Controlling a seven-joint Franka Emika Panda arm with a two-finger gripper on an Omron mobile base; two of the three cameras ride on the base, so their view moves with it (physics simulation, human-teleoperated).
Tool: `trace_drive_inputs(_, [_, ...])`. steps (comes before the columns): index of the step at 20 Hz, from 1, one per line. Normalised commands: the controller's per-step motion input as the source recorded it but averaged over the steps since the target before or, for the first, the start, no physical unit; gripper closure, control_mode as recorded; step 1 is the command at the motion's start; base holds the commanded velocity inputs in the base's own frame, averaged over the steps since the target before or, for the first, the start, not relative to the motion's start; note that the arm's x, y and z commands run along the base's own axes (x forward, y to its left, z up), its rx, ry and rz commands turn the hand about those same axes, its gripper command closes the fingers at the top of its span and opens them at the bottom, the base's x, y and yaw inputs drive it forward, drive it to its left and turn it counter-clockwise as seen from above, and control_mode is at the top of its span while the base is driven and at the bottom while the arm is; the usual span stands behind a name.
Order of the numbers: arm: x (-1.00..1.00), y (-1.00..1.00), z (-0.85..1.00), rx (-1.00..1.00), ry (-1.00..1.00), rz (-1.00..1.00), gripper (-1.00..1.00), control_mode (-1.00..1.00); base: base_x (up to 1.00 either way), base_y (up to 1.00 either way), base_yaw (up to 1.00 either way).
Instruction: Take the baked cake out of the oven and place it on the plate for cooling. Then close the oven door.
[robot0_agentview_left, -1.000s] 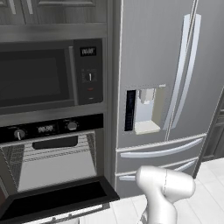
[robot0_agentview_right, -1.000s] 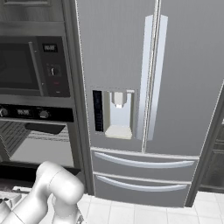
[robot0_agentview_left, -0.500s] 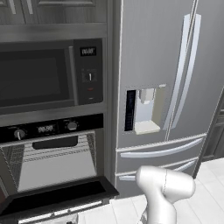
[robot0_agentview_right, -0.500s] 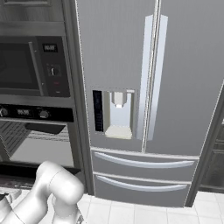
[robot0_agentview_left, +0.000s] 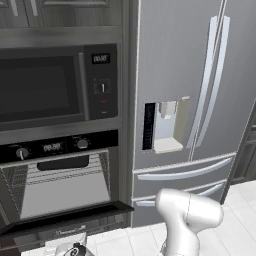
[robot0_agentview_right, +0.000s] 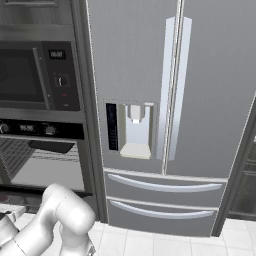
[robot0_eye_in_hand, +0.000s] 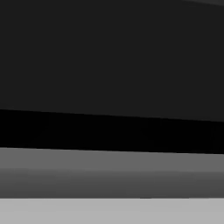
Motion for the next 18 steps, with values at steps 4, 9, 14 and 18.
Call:
trace_drive_inputs(4, [0.87,0.23,0.32,-0.03,0.00,-0.07,-1.00,-1.00,0.00,0.00,0.00])
trace_drive_inputs(9, [0.88,0.22,0.30,-0.02,0.00,-0.06,-1.00,-1.00,0.00,0.00,0.00])
trace_drive_inputs(14, [0.91,0.19,0.22,0.00,0.00,-0.02,-1.00,-1.00,0.00,0.00,0.00])
trace_drive_inputs(18, [0.92,0.16,0.19,0.00,0.00,-0.01,-1.00,-1.00,0.00,0.00,0.00])
